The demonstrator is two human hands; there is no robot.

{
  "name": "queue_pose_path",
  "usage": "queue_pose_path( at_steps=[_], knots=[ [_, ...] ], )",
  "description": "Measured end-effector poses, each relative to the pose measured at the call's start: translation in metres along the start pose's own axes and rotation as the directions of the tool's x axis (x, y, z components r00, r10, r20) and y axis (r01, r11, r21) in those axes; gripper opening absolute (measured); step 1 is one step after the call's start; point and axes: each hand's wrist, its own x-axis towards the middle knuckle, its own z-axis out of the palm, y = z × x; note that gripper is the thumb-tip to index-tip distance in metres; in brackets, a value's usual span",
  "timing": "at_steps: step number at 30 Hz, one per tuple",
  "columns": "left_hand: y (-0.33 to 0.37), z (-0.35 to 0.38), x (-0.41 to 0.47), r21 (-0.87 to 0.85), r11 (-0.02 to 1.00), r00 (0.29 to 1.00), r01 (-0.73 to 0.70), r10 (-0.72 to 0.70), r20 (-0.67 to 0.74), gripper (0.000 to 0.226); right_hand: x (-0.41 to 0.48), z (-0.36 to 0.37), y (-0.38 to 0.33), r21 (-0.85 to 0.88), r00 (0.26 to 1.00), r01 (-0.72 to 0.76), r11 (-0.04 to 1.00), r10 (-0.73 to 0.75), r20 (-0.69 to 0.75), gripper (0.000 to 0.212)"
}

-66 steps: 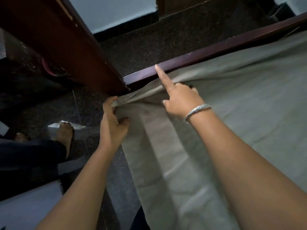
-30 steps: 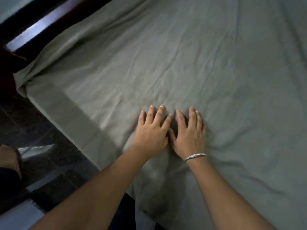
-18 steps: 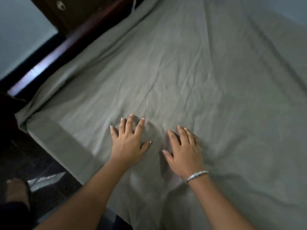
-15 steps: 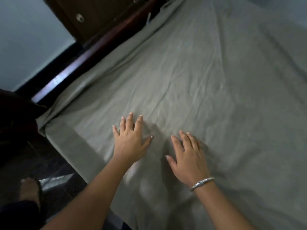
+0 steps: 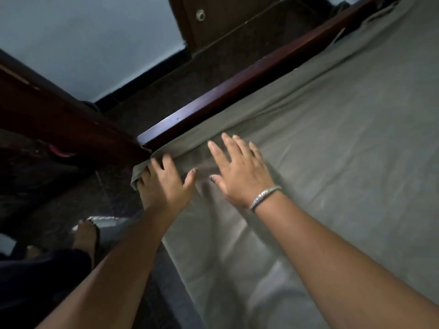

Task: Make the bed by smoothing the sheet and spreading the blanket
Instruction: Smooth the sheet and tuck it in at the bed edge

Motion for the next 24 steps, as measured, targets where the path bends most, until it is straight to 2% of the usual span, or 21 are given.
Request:
queue_pose_path(
  at_steps=[4, 7, 11, 14, 17, 20, 21, 24],
  knots=[
    [-0.025, 0.017, 0.002, -0.119, 0.985, 0.992, -0.126, 0.127, 0.005, 0.086, 0.045, 0.007, -0.019, -0.072, 0.992, 0.118, 0.99, -0.114, 0.062, 0.072],
    [-0.035, 0.022, -0.001, -0.119, 0.976, 0.98, -0.184, 0.191, 0.053, 0.1, 0.067, 0.013, -0.024, -0.114, 0.981, 0.107, 0.988, -0.086, 0.174, 0.075],
    [-0.048, 0.02, 0.019, -0.155, 0.973, 0.974, -0.171, 0.191, 0.125, 0.113, 0.084, 0.019, -0.024, -0.192, 0.973, 0.092, 0.977, -0.047, 0.226, 0.08],
    [-0.052, 0.018, 0.023, -0.085, 0.968, 0.944, -0.238, 0.251, 0.214, 0.119, 0.095, 0.023, -0.033, -0.219, 0.967, 0.033, 0.975, 0.024, 0.253, 0.073],
    [-0.045, 0.011, 0.028, -0.043, 0.973, 0.94, -0.226, 0.229, 0.252, 0.123, 0.088, 0.031, -0.033, -0.142, 0.987, 0.014, 0.99, 0.008, 0.159, 0.063],
    [-0.023, 0.001, 0.035, 0.047, 0.977, 0.929, -0.207, 0.182, 0.322, 0.12, 0.059, 0.04, -0.02, -0.077, 0.993, 0.109, 0.991, -0.112, -0.03, 0.049],
    [-0.015, -0.004, 0.039, 0.107, 0.972, 0.918, -0.21, 0.158, 0.363, 0.116, 0.048, 0.042, -0.013, -0.076, 0.991, 0.105, 0.992, -0.11, -0.071, 0.046],
    [0.017, -0.028, 0.047, 0.31, 0.903, 0.895, -0.297, 0.15, 0.42, 0.085, 0.023, 0.038, 0.018, -0.111, 0.996, -0.078, 0.991, 0.073, -0.054, 0.051]
  ],
)
